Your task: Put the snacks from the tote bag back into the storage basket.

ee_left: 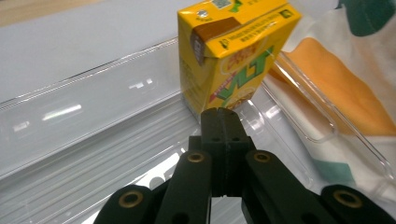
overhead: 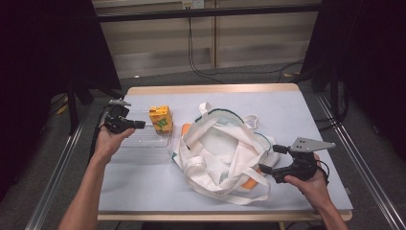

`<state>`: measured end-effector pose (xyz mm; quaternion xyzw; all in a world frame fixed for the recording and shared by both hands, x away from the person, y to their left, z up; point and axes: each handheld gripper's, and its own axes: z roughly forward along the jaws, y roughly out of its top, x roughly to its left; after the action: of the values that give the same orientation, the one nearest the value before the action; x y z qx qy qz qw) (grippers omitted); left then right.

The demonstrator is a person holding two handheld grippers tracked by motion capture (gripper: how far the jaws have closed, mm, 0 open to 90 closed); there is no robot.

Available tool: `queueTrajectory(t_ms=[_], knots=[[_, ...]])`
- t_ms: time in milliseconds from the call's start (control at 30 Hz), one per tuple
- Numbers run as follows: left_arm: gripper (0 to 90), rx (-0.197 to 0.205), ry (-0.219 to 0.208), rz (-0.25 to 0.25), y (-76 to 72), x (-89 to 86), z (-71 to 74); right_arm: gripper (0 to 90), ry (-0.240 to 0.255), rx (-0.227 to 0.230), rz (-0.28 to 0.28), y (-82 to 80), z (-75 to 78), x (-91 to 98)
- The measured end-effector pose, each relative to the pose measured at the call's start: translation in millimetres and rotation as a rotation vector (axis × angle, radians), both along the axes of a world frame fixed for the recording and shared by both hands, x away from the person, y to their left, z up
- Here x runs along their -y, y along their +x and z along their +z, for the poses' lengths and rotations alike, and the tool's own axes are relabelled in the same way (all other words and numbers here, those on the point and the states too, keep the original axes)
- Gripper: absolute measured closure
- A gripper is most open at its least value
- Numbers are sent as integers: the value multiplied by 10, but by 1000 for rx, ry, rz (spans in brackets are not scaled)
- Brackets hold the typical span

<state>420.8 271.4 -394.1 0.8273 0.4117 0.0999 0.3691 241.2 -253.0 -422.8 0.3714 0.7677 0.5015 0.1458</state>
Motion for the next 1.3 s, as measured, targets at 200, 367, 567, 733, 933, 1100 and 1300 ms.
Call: queueTrajectory(t_ms=[200,367,567,733,933,1100,1300], knots=[[900,37,-33,1,-189,-96,34,103,4,4,-8,7,5,8],[900,76,-41,-11,-361,-131,63,103,6,10,-6,1,5,17],[900,113,-85,-28,-609,-209,48,102,9,18,-21,-14,16,35],[813,145,-111,-56,-795,-215,71,102,5,14,-30,-22,1,51],[494,218,-89,-38,-1127,-147,96,102,7,20,-36,-42,7,85],[312,255,-83,-19,-1341,-141,91,75,-4,21,-37,-53,14,73],[119,260,-91,26,-1501,-180,38,72,-15,31,-40,-95,31,53]])
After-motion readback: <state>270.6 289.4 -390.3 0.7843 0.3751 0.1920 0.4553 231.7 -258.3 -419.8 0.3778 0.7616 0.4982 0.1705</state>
